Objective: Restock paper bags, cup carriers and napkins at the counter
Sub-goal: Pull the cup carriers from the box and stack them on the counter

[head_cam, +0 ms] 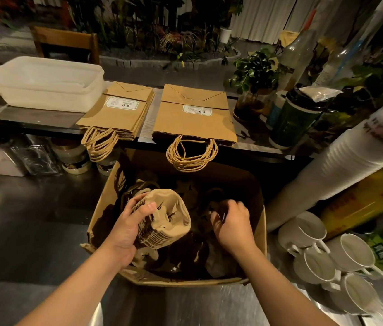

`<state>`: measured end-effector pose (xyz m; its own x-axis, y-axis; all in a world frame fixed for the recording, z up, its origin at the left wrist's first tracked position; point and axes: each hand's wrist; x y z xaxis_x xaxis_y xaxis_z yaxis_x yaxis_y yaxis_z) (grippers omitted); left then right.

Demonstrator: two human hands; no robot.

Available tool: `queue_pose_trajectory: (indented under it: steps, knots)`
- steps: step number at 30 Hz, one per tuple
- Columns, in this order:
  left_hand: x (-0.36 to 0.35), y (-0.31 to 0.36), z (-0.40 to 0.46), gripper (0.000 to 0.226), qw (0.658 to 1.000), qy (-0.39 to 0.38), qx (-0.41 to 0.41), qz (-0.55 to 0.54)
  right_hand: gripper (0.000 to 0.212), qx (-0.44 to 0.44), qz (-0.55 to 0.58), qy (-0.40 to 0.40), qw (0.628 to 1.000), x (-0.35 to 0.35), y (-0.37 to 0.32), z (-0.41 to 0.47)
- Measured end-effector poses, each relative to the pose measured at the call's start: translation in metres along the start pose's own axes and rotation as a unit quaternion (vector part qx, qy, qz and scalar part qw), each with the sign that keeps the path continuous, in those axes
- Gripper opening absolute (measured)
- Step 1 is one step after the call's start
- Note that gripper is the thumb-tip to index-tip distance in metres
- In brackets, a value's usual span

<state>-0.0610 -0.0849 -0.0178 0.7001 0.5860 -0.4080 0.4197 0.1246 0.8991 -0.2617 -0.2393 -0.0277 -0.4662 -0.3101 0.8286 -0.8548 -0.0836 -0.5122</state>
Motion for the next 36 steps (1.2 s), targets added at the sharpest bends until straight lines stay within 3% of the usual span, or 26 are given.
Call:
queue_pose_trajectory:
  steps: [3,7,9,12,15,18,21,25,31,36]
  knots:
    - [0.002,-0.002,0.0,0.082,1.0,0.004,0.007,0.006,0.07,-0.113,-0.069,-0.085,0.988,-0.006,-0.001,0.01]
    - [0.002,-0.002,0.001,0.074,1.0,0.008,0.016,0.014,0.063,-0.161,-0.166,-0.171,0.958,-0.009,-0.007,0.02]
    - [0.001,-0.002,0.001,0.072,1.0,0.007,0.018,0.017,0.057,-0.146,-0.2,-0.17,0.954,-0.011,-0.011,0.022]
    - [0.001,-0.002,0.001,0.074,1.0,0.007,0.022,0.016,0.049,-0.155,-0.159,-0.143,0.965,-0.02,-0.005,0.022]
    - [0.0,-0.001,0.001,0.092,0.999,0.006,0.026,0.019,0.042,-0.133,-0.226,-0.151,0.953,-0.02,-0.006,0.021]
    - [0.001,-0.001,0.001,0.076,0.999,0.015,0.029,0.005,0.032,-0.135,-0.222,-0.148,0.954,-0.012,-0.01,0.02]
    - [0.0,-0.001,0.002,0.071,0.999,0.024,0.035,0.02,0.029,-0.148,-0.08,-0.133,0.977,-0.014,-0.002,0.016]
    - [0.001,-0.001,0.003,0.083,0.997,0.032,0.056,0.05,0.056,-0.082,-0.023,-0.064,0.994,-0.008,-0.001,0.008]
    - [0.001,0.006,0.005,0.091,0.989,0.021,0.094,0.11,0.04,-0.034,0.014,-0.055,0.998,0.009,-0.001,-0.022]
    - [0.001,0.014,0.004,0.105,0.977,0.013,0.162,0.139,0.023,0.102,-0.018,0.012,0.995,0.014,0.005,-0.034]
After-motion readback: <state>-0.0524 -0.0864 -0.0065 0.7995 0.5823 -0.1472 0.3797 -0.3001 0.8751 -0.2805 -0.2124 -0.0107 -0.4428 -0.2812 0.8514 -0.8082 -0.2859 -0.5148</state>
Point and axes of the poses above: each hand's wrist, its own z-axis towards the middle knuckle, its own x-axis out of the back of the hand, y = z × x, and after that the axes turned 12 degrees about -x, right-handed
